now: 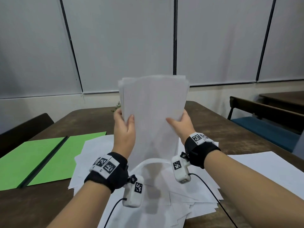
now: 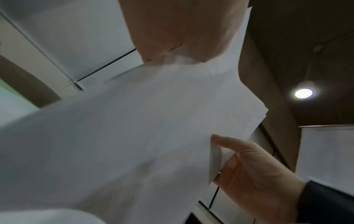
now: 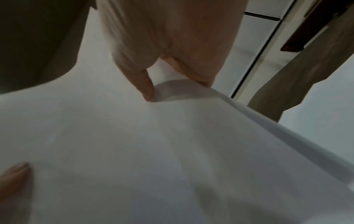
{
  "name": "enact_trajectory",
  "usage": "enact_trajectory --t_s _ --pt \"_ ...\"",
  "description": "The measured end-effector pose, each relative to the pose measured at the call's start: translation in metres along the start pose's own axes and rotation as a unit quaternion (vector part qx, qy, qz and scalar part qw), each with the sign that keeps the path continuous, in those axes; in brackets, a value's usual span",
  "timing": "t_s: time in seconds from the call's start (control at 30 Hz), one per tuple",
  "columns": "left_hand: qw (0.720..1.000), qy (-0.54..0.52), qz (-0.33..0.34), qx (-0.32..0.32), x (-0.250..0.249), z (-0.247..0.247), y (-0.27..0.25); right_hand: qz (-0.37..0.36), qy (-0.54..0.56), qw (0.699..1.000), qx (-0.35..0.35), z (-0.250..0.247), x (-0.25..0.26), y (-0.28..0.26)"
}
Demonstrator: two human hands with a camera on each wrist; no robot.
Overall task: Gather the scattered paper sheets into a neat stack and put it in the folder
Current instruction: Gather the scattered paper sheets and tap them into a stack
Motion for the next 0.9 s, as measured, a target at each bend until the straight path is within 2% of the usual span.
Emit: enact_trajectory --t_s 0.07,0.13,0.33,0.43,0.53,0.6,0.67,0.73,0.8,0.9 --pt "0.999 -0.019 0.015 -0.039 -0.006 -0.009 0.009 0.004 0.025 1.000 0.017 0.003 0.005 0.005" --pt "0.998 -0.028 0.000 -0.049 0.004 -0.015 0.010 0.027 0.037 0.998 0.048 0.007 -0.001 0.003" --pt "0.997 0.003 -0.072 0.006 0.054 -0.019 -0.024 0.099 0.006 0.989 0.105 0.012 -0.056 -0.022" --pt "0.996 0.003 -0.087 0.010 0.062 -0.021 -0.030 0.088 -0.011 0.990 0.107 0.016 -0.062 -0.021" --pt "0.996 -0.003 -0.085 -0.013 0.059 -0.026 -0.024 0.065 -0.005 0.993 0.097 0.020 -0.055 -0.013" --pt "0.994 -0.008 -0.112 -0.013 0.066 -0.028 -0.025 0.069 -0.007 0.992 0.101 0.022 -0.057 -0.013" --pt "0.986 0.006 -0.166 0.008 0.083 -0.027 -0.035 0.091 -0.051 0.988 0.117 0.024 -0.071 -0.019" --pt "0.980 0.061 -0.188 0.034 0.096 -0.027 -0.044 0.105 -0.113 0.979 0.132 0.023 -0.090 -0.026" --pt "0.978 0.102 -0.173 0.053 0.091 -0.023 -0.045 0.106 -0.137 0.978 0.118 0.015 -0.091 -0.029" --pt "0.977 0.131 -0.145 0.091 0.061 0.008 -0.043 0.106 -0.171 0.978 0.050 -0.024 -0.068 -0.019"
Point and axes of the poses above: each hand's wrist, its own y-axis towards the middle knuckle, its own z-axis out of the palm, x = y × z, the point moved 10 cm from there along y, towards the middle knuckle, and after that the axes turned 4 degrees about -x, right-handed, at the moved point
